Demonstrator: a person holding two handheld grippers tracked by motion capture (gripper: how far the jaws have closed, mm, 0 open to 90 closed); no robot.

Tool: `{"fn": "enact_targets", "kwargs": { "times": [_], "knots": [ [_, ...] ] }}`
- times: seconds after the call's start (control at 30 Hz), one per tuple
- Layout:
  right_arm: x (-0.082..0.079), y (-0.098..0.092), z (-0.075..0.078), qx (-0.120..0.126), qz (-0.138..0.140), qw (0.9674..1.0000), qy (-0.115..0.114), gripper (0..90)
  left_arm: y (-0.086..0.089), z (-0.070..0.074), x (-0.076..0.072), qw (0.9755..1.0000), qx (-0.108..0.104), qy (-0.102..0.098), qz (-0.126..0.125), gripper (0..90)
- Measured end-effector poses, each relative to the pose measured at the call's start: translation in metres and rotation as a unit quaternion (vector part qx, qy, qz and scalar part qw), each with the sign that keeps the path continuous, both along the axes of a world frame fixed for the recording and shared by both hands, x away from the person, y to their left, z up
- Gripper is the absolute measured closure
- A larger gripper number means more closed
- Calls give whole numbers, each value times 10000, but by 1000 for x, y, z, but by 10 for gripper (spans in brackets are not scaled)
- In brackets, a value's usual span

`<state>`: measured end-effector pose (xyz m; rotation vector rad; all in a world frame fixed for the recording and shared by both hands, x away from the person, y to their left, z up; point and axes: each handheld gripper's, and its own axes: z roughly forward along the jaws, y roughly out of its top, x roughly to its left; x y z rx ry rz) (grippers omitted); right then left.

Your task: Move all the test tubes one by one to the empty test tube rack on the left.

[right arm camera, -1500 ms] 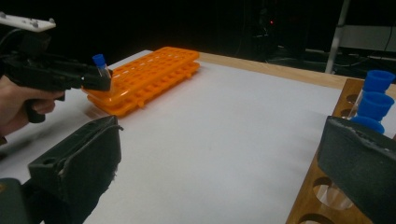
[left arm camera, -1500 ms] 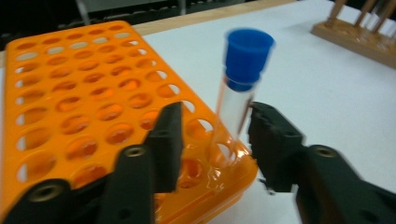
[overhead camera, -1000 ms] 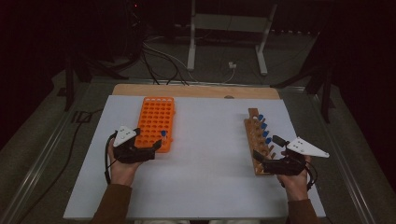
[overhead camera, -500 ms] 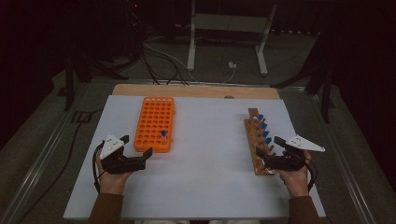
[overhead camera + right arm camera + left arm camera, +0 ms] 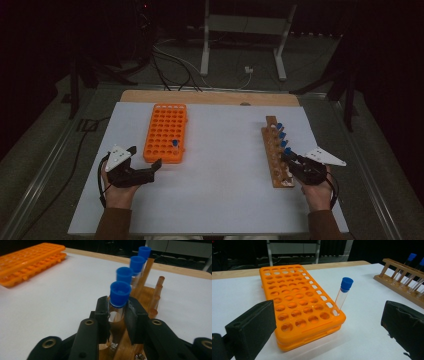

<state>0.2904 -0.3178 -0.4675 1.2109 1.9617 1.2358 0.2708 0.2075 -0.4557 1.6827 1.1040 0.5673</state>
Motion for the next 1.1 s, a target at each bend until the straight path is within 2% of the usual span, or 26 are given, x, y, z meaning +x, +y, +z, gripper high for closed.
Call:
{"fn": "enact_targets", "kwargs": {
  "times": [0.23,0.43,0.67,0.83,0.97,1.1],
  "knots": [
    [2,10,0,-247,43,9997,-79,766,-1,-1,1,10000,4,21,-15,7],
    [4,10,-1,-173,2,9998,-46,767,-1,-1,0,10000,1,18,-7,7],
    [3,11,2,-219,-4,9997,-69,774,-1,-1,0,10000,-3,-2,-7,7],
    [1,9,8,-159,-13,9998,-141,774,-1,-2,0,10000,-12,-10,-18,6],
    [-1,7,17,-55,-12,9997,-242,774,-2,-3,1,10000,60,-24,-69,6],
    [-4,6,25,-12,-15,9994,-332,774,-3,-3,2,9997,106,-114,-171,6]
  ]
}}
